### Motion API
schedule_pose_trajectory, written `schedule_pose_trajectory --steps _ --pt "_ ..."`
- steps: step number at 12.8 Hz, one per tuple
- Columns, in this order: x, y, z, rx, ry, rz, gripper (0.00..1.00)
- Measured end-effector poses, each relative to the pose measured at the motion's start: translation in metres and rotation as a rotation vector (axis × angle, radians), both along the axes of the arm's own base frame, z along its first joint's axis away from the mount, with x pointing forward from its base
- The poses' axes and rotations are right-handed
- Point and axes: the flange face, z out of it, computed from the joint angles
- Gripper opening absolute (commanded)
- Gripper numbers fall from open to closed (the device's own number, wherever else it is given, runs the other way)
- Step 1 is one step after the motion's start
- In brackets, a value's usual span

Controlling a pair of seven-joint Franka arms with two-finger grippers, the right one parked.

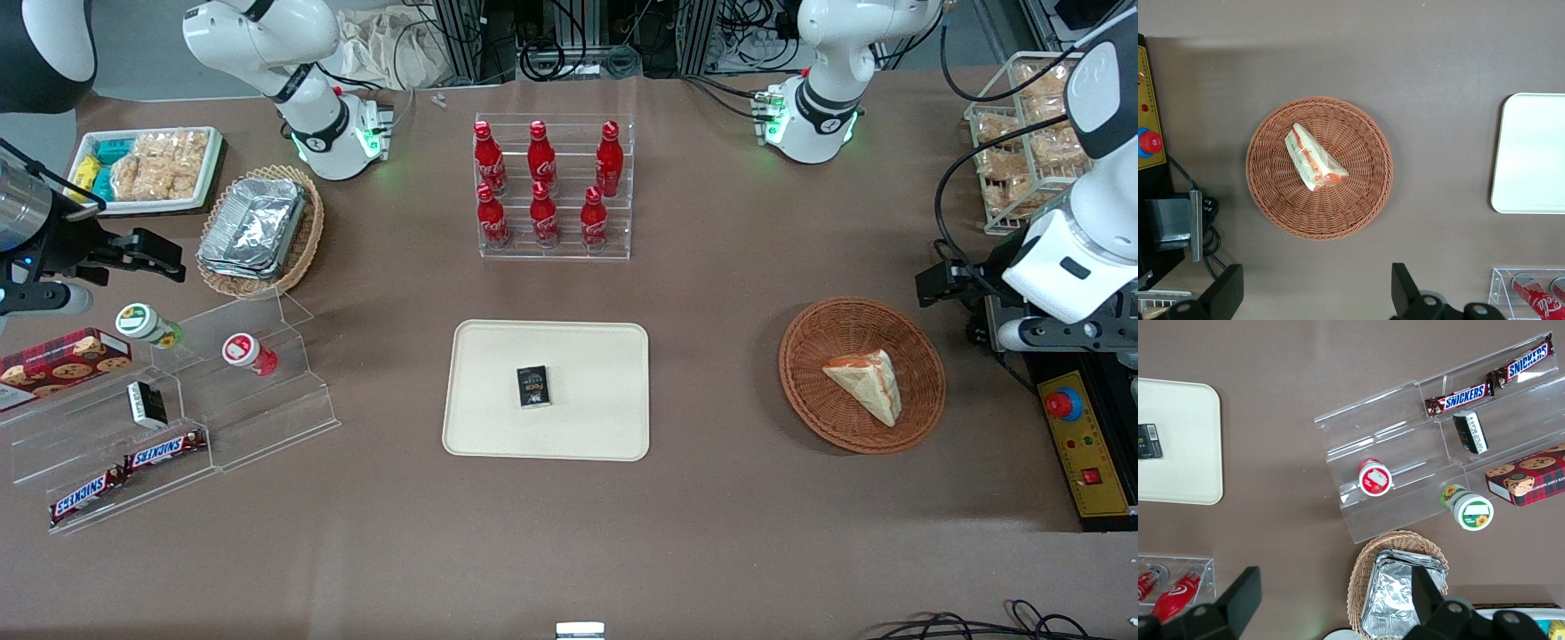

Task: Place sandwich from basket to tray
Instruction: 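Move the left gripper toward the wrapped sandwich in the wicker basket, then lower the open left gripper over the sandwich in the basket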

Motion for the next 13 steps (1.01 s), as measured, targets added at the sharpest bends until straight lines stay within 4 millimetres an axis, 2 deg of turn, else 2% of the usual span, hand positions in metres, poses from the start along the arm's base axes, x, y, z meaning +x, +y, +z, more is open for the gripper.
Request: schedule_pose_trajectory --steps 4,6,9,13 --pt "0.003 0.004 -0.009 -0.001 0.019 0.004 1.0" --pt "0.009 0.013 -0.024 -0.002 0.046 0.067 1.0" --pt "0.025 0.043 -0.067 -0.001 0.069 0.324 1.0" --pt "0.026 0.042 -0.158 0.018 -0.012 0.566 1.0"
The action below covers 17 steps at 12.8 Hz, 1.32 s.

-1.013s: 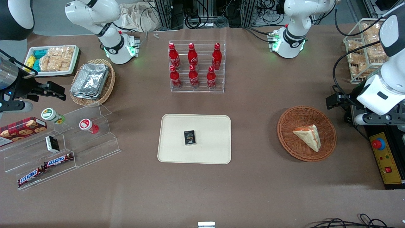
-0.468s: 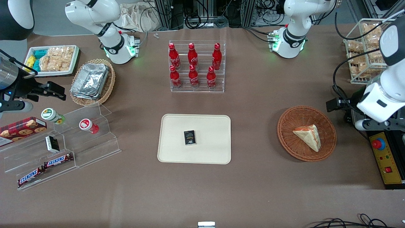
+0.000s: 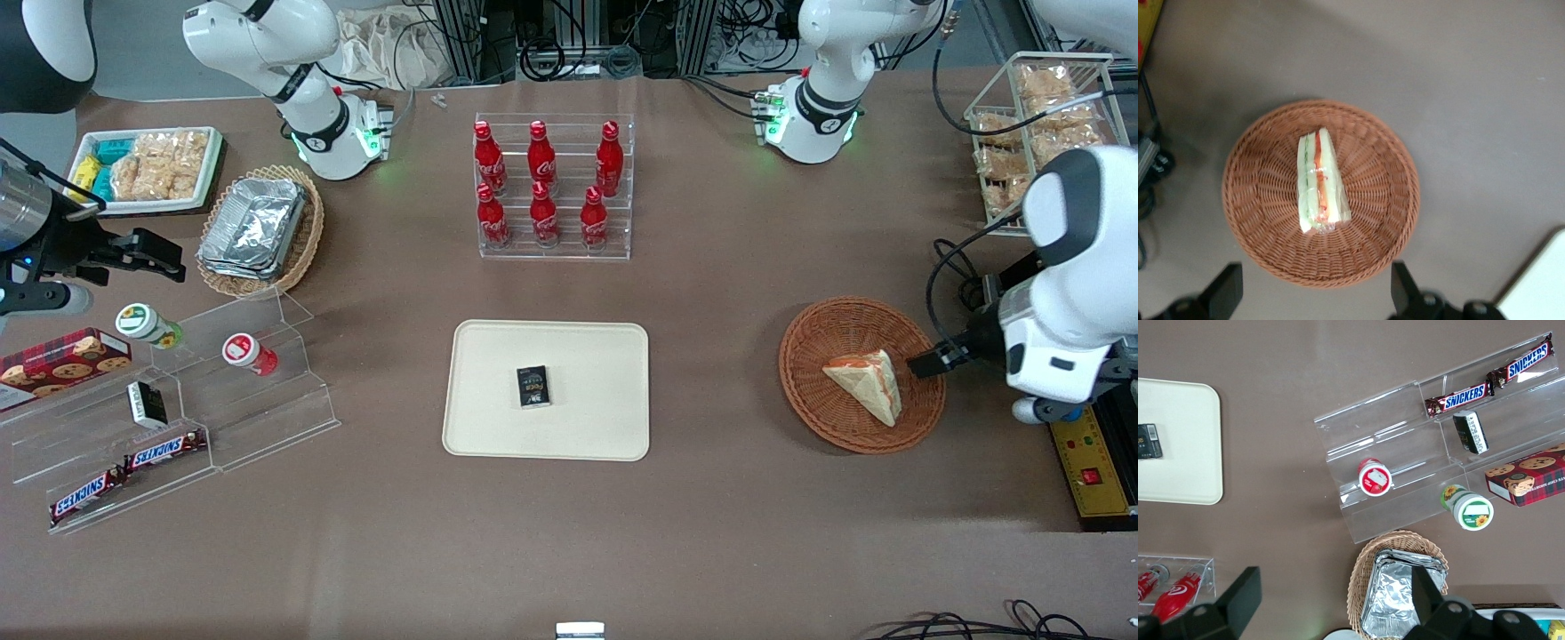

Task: Place sandwich from basket to tray
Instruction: 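Lower the open left gripper over the sandwich in the basket, then close the left gripper on the wrapped sandwich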

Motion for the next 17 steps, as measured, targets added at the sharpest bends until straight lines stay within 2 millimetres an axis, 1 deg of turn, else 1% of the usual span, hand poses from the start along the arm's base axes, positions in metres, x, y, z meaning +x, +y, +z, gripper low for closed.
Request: schedule_pose_trajectory --steps 2,3,7,11,13,17 --pt "-0.007 -0.003 -0.039 0.003 -0.028 0.144 1.0" --pt "-0.009 -0.003 -0.053 0.0 -0.036 0.19 1.0" --pt "-0.009 -0.003 -0.094 -0.013 -0.008 0.3 1.0" --pt "-0.009 0.005 -0.127 -0.016 0.037 0.332 1.0" --pt "-0.011 0.009 -0.139 0.007 0.054 0.32 1.0" --pt "-0.016 0.009 -0.164 0.029 0.084 0.3 1.0"
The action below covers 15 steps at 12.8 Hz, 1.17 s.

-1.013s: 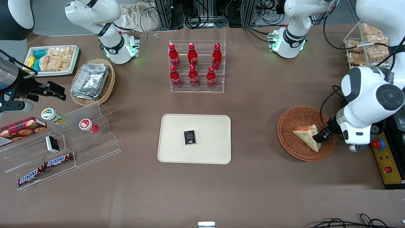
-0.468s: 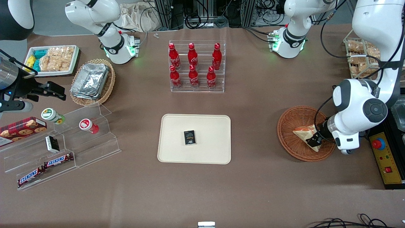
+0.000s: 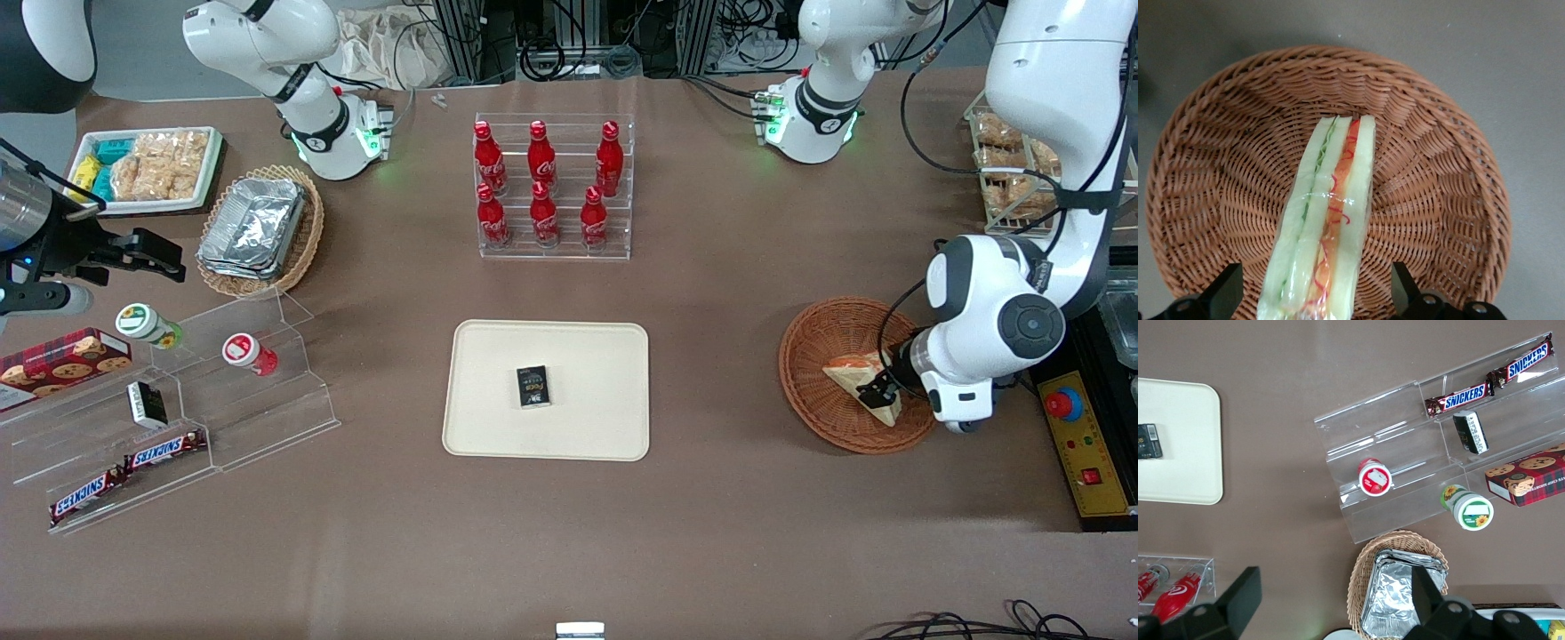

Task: Place sandwich from basket to tray
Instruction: 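Close the left gripper on the wrapped sandwich, then lift the sandwich with the left gripper and carry it toward the cream tray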

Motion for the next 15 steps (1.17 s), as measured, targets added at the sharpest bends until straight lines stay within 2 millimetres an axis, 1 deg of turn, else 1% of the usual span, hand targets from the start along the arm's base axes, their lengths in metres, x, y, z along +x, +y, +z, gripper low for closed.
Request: schedule_pose_trajectory --steps 1,2,3,4,5,6,8,10,11,12,13,14,15 --pt "0.0 0.0 -0.005 -0.003 0.001 0.0 1.0" --pt "0.001 0.0 -0.009 -0.006 0.001 0.0 0.93" --pt "0.002 -0.001 -0.012 -0.008 -0.002 0.0 0.62" --pt "0.004 -0.001 -0.015 -0.012 -0.013 0.001 0.25" --pt "0.006 -0.001 -0.017 -0.017 -0.028 0.001 0.03" --pt "0.007 -0.002 -0.02 -0.02 -0.038 0.003 0.0" --pt "0.009 -0.002 -0.02 -0.02 -0.044 0.008 0.0" --pt "0.014 -0.004 -0.013 -0.022 -0.06 0.004 0.0" --pt "0.018 -0.007 -0.005 -0.021 -0.072 -0.002 0.0" --pt "0.021 -0.011 0.008 -0.015 -0.075 -0.012 0.0" --pt "0.024 -0.017 0.027 -0.009 -0.066 -0.025 0.0" --pt "0.027 -0.031 0.052 -0.007 -0.044 -0.048 0.0" --pt "0.03 -0.054 0.083 -0.008 -0.018 -0.083 0.0"
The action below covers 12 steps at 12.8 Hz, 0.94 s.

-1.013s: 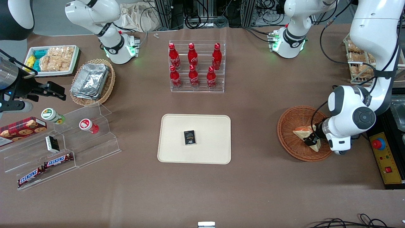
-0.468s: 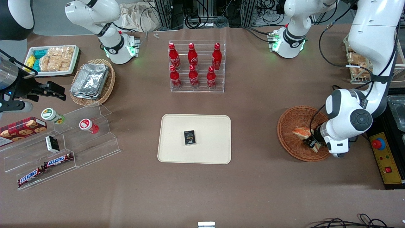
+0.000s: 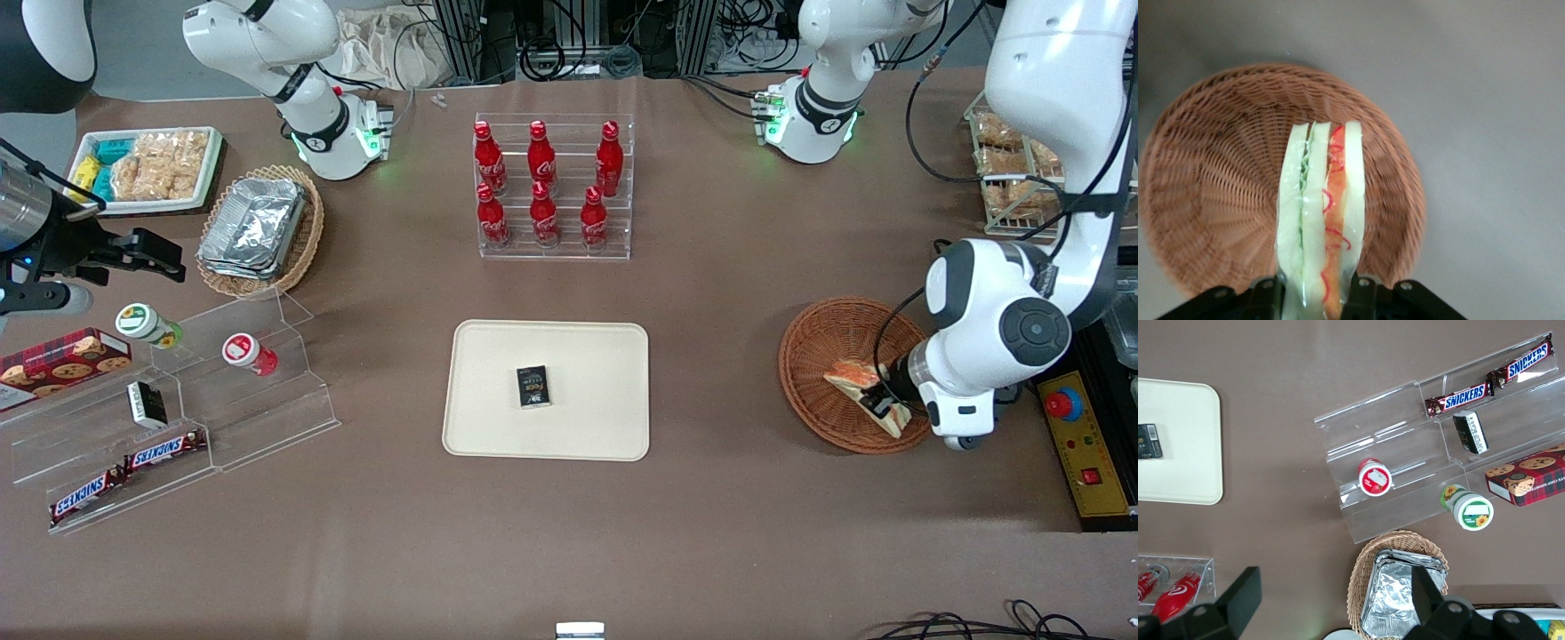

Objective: Place sandwich from basket to tray

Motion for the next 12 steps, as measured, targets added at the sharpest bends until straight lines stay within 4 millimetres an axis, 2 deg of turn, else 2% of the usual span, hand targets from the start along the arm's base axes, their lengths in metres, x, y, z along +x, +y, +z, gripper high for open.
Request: schedule_pose_trajectory --steps 2,3,4,5,6,8,11,12 --pt "0.002 -0.06 0.064 -0.014 0.016 -0.091 0.0" --pt "0.001 -0.091 0.087 -0.024 -0.001 -0.152 0.0" --pt "-0.003 -0.124 0.1 -0.036 -0.018 -0.237 0.0" --pt "-0.009 -0.155 0.102 -0.047 -0.026 -0.323 0.0" --pt "-0.013 -0.183 0.099 -0.059 -0.023 -0.392 0.0" --pt "-0.025 -0.236 0.074 -0.065 0.006 -0.507 0.0" --pt "-0.043 -0.301 0.014 -0.005 0.014 -0.648 0.0" --pt "-0.047 -0.317 -0.008 -0.001 0.013 -0.675 0.0"
